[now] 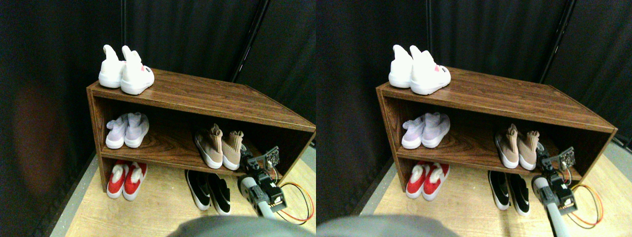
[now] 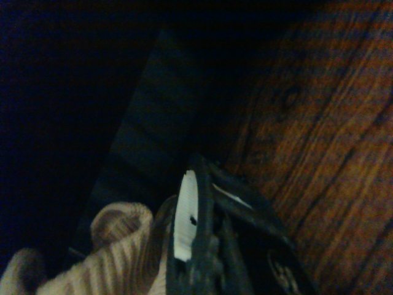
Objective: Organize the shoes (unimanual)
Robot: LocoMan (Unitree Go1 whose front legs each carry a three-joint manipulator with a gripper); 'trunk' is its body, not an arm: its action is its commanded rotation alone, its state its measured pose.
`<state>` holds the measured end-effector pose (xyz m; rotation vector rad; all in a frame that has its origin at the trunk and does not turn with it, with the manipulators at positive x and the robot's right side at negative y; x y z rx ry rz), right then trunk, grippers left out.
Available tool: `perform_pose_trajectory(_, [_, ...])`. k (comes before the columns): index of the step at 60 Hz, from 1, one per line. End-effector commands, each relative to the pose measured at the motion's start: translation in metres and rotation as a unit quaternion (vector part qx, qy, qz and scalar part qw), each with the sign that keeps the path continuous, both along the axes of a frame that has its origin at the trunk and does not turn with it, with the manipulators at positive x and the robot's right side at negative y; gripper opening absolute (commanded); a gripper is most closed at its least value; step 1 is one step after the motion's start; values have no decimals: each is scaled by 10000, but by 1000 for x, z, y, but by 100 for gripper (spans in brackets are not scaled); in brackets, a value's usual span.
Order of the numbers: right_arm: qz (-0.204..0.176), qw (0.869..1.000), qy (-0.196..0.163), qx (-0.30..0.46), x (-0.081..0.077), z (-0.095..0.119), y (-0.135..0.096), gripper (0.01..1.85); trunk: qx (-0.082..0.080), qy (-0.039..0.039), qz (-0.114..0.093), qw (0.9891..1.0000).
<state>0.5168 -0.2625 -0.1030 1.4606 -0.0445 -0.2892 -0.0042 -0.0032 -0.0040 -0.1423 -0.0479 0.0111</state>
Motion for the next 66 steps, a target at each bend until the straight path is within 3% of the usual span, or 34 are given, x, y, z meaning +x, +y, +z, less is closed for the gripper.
perform_pose_trajectory(1, [-80,9999,116,-44,-2,-1,1,6,-44,102,30,9999])
perform_pose_trajectory(46, [-201,9998,46,43,-9,-4,0,6,-38,97,4,9999])
perform_pose_trajectory(66, [41,9981,-138,-596,-14,16,-19,6,46,-6,-153,9999])
